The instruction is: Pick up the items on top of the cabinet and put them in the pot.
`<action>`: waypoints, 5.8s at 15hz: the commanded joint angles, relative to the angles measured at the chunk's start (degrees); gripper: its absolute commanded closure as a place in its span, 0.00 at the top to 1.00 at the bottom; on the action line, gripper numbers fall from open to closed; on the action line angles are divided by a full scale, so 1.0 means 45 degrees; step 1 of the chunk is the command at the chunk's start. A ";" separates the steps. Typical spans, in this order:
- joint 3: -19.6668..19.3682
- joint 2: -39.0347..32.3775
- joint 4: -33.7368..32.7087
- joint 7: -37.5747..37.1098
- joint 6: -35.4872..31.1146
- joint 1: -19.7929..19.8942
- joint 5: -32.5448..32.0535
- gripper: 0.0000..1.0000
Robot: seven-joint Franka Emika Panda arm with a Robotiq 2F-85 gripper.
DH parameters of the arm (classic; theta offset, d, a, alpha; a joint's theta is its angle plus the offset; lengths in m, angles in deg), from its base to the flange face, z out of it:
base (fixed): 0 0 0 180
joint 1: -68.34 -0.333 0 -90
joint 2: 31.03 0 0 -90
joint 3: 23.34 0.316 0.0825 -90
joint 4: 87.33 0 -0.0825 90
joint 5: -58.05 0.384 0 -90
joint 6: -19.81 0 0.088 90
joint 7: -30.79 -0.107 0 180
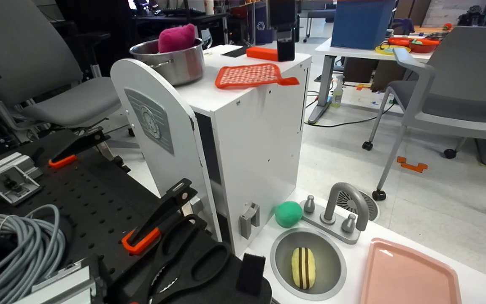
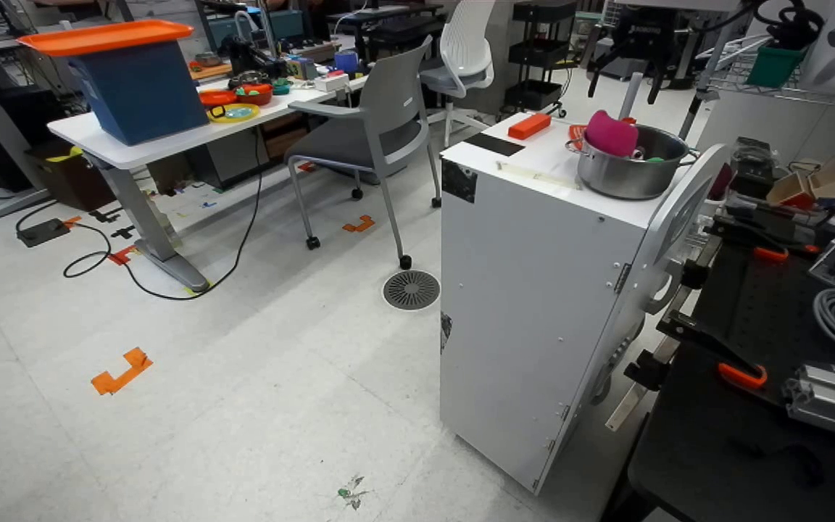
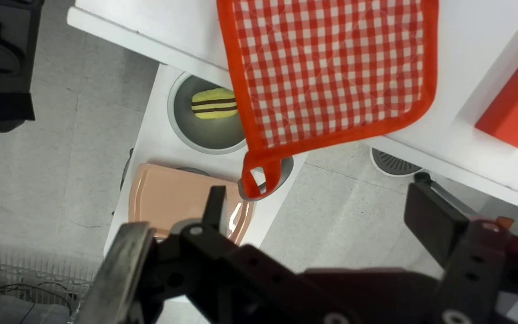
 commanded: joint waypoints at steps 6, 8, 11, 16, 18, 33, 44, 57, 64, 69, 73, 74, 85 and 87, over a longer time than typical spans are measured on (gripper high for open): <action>0.0057 0.0368 0.0465 -0.0636 -0.0190 0.0066 -0.0091 1.00; 0.0217 0.0419 0.0603 -0.0216 -0.0064 0.0165 0.0200 1.00; 0.0384 0.0379 0.0634 0.0247 0.0077 0.0307 0.0734 1.00; 0.0327 0.0329 0.0640 0.0461 0.0226 0.0492 0.1053 1.00; 0.0295 0.0255 0.0564 0.0424 0.0344 0.0576 0.1080 1.00; 0.0004 -0.0443 0.0123 0.0080 0.0533 0.0800 0.0958 0.56; 0.0085 -0.0209 -0.0139 0.0743 0.1822 0.0861 0.0869 0.00; 0.0044 0.0970 -0.0201 0.4200 0.3164 0.0873 -0.0223 0.00; 0.0254 0.2310 0.0216 0.6816 0.3427 0.0892 -0.0604 0.00; 0.0581 0.3022 0.0700 0.8426 0.3623 0.0885 -0.0641 0.00; 0.0907 0.3761 0.1186 0.9373 0.3483 0.0799 -0.0751 0.00; 0.0993 0.3972 0.1275 0.9517 0.3464 0.0782 -0.0756 0.00; 0.1900 0.6433 0.2410 1.0120 0.3410 0.0569 -0.0607 0.00; 0.2024 0.6557 0.2474 1.0073 0.3494 0.0499 -0.0509 0.00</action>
